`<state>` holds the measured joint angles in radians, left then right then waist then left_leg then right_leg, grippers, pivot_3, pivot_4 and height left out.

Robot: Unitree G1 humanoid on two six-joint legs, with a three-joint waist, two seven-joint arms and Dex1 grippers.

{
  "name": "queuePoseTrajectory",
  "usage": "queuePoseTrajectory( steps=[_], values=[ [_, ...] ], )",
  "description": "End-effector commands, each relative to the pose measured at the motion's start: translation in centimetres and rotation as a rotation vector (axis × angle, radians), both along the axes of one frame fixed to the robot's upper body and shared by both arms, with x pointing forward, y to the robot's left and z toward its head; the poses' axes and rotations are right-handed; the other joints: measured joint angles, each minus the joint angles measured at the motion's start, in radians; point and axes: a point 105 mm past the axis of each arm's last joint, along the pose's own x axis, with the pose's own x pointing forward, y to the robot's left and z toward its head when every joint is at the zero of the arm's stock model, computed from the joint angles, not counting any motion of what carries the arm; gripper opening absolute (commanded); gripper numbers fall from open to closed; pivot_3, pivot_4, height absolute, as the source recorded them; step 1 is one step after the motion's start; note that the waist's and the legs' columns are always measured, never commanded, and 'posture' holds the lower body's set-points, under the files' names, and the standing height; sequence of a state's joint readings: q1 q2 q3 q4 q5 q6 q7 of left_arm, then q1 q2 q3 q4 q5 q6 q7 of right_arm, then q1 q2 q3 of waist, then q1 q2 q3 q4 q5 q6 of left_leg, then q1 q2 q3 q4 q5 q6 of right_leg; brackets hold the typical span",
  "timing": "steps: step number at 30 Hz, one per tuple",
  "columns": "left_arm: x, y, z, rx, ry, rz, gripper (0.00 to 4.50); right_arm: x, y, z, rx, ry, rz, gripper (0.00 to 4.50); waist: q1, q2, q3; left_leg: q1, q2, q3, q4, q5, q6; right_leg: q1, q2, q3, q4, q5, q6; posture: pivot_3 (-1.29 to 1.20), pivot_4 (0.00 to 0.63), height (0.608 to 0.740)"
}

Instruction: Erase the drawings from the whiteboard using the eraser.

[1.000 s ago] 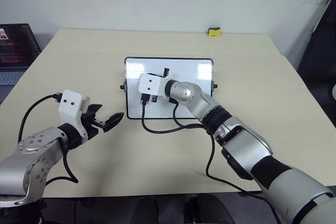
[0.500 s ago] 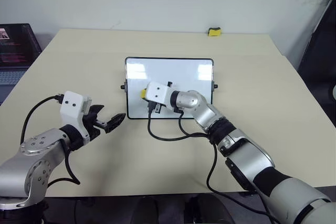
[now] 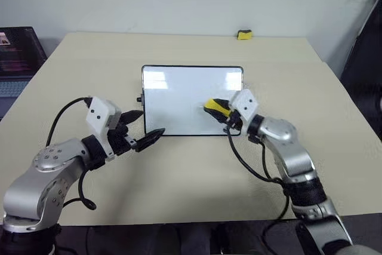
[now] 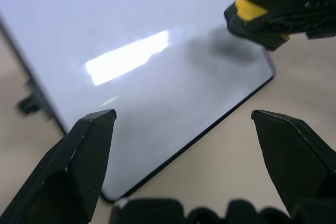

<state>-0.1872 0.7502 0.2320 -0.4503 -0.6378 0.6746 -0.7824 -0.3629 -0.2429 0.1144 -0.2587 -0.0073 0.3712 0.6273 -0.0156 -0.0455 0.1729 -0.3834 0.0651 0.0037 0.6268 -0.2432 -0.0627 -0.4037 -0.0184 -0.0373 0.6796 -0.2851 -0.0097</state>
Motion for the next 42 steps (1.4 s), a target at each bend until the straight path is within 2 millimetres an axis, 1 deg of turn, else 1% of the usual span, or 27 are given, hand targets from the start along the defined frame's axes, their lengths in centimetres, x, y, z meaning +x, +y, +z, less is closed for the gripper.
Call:
queuePoseTrajectory(
  steps=[1, 3, 5, 6, 8, 9, 12, 17, 20, 24, 27, 35, 37, 38, 42],
  values=[
    [0.0, -2.0, 0.5, 0.038, -0.007, -0.194, 4.50, -0.7, -3.3, 0.3, 0.012, -0.023, -0.186, 0.98, 0.001, 0.001, 0.000, 0.000, 0.000, 0.000, 0.000, 0.000, 0.000, 0.000, 0.000, 0.000, 0.000, 0.000, 0.000, 0.00, 0.150, 0.740],
    [0.3, -3.4, 0.3, 0.073, 0.008, -0.308, 4.50, -1.0, -5.4, -0.9, -0.007, 0.007, -0.311, 0.98, 0.005, 0.001, 0.001, 0.000, -0.001, 0.001, 0.001, 0.000, 0.000, 0.000, 0.000, 0.001, 0.000, 0.000, 0.001, 0.00, 0.150, 0.740],
    [0.5, -4.2, 0.1, 0.100, 0.018, -0.383, 4.50, -1.2, -6.5, -1.8, -0.017, 0.038, -0.387, 0.98, 0.008, 0.001, 0.001, 0.000, -0.001, 0.001, 0.001, 0.000, 0.000, 0.000, 0.001, 0.001, 0.000, 0.000, 0.001, 0.00, 0.150, 0.740],
    [0.8, -4.9, -0.1, 0.117, 0.019, -0.425, 4.50, -1.1, -7.5, -2.5, -0.012, 0.072, -0.458, 0.98, 0.006, 0.001, 0.001, 0.000, -0.001, 0.002, 0.001, 0.000, 0.000, 0.000, 0.001, 0.001, 0.000, 0.000, 0.001, 0.00, 0.150, 0.740],
    [1.2, -6.1, -0.7, 0.157, 0.022, -0.509, 4.50, -1.0, -8.8, -3.9, 0.002, 0.149, -0.554, 0.98, 0.007, 0.001, 0.001, 0.000, -0.001, 0.002, 0.001, 0.000, 0.000, 0.000, 0.001, 0.002, 0.000, 0.000, 0.001, 0.00, 0.150, 0.740],
    [1.3, -6.6, -1.0, 0.177, 0.021, -0.546, 4.50, -0.9, -9.4, -4.3, 0.007, 0.167, -0.596, 0.98, 0.007, 0.001, 0.001, 0.000, -0.001, 0.002, 0.001, 0.000, 0.000, 0.000, 0.002, 0.002, 0.000, 0.000, 0.001, 0.00, 0.150, 0.740],
    [1.2, -7.8, -2.0, 0.232, 0.023, -0.650, 4.50, -0.6, -10.4, -4.8, 0.045, 0.227, -0.674, 0.98, 0.005, 0.001, 0.001, 0.000, -0.001, 0.002, 0.001, 0.000, 0.001, -0.001, 0.002, 0.002, 0.000, 0.000, 0.001, 0.00, 0.150, 0.740],
    [1.0, -8.7, -3.0, 0.292, 0.008, -0.733, 4.50, -0.4, -11.8, -5.3, 0.114, 0.296, -0.759, 0.98, 0.005, 0.001, 0.001, -0.001, -0.001, 0.002, 0.001, 0.000, 0.001, -0.001, 0.003, 0.003, -0.001, 0.000, 0.001, 0.00, 0.150, 0.740],
    [1.1, -9.2, -3.0, 0.286, -0.001, -0.743, 4.50, -0.4, -12.2, -5.5, 0.127, 0.322, -0.774, 0.98, 0.007, 0.001, 0.001, -0.001, -0.001, 0.002, 0.001, 0.000, 0.001, -0.001, 0.003, 0.003, -0.001, 0.000, 0.001, 0.00, 0.150, 0.740],
    [1.2, -9.6, -2.7, 0.264, -0.011, -0.742, 4.50, -0.4, -11.8, -5.8, 0.149, 0.355, -0.761, 0.98, 0.007, 0.001, 0.001, -0.001, -0.001, 0.002, 0.001, 0.000, 0.001, -0.001, 0.003, 0.003, -0.001, -0.001, 0.001, 0.00, 0.150, 0.740],
    [1.6, -9.8, -2.4, 0.246, -0.020, -0.725, 4.50, -0.4, -11.6, -6.0, 0.143, 0.369, -0.755, 0.98, 0.007, 0.001, 0.001, -0.001, -0.001, 0.001, 0.001, 0.000, 0.001, -0.001, 0.003, 0.003, -0.001, -0.001, 0.001, 0.00, 0.150, 0.740],
    [2.0, -10.3, -2.2, 0.231, -0.037, -0.703, 4.50, -0.3, -11.8, -6.1, 0.147, 0.371, -0.764, 0.98, 0.007, 0.001, 0.001, -0.002, -0.001, 0.001, 0.001, 0.000, 0.001, -0.001, 0.003, 0.002, -0.001, -0.001, 0.001, 0.00, 0.150, 0.740],
    [2.1, -10.5, -2.2, 0.225, -0.040, -0.696, 4.50, -0.3, -12.0, -6.2, 0.146, 0.368, -0.771, 1.70, 0.007, 0.001, 0.001, -0.002, -0.001, 0.001, 0.001, 0.000, 0.001, -0.001, 0.003, 0.002, -0.001, -0.001, 0.001, 0.00, 0.150, 0.740],
    [2.1, -10.5, -2.1, 0.223, -0.040, -0.695, 4.50, -0.2, -12.1, -6.2, 0.144, 0.365, -0.774, 1.93, 0.007, 0.001, 0.001, -0.002, -0.001, 0.001, 0.001, 0.000, 0.001, -0.001, 0.003, 0.002, -0.001, -0.001, 0.001, 0.00, 0.150, 0.740],
    [2.2, -10.2, -2.2, 0.224, -0.041, -0.681, 4.50, -0.2, -12.3, -6.0, 0.150, 0.355, -0.782, 3.32, 0.007, 0.001, 0.001, -0.002, -0.001, 0.001, 0.001, 0.000, 0.001, -0.001, 0.003, 0.002, -0.001, -0.001, 0.001, 0.00, 0.150, 0.740]
  ],
)
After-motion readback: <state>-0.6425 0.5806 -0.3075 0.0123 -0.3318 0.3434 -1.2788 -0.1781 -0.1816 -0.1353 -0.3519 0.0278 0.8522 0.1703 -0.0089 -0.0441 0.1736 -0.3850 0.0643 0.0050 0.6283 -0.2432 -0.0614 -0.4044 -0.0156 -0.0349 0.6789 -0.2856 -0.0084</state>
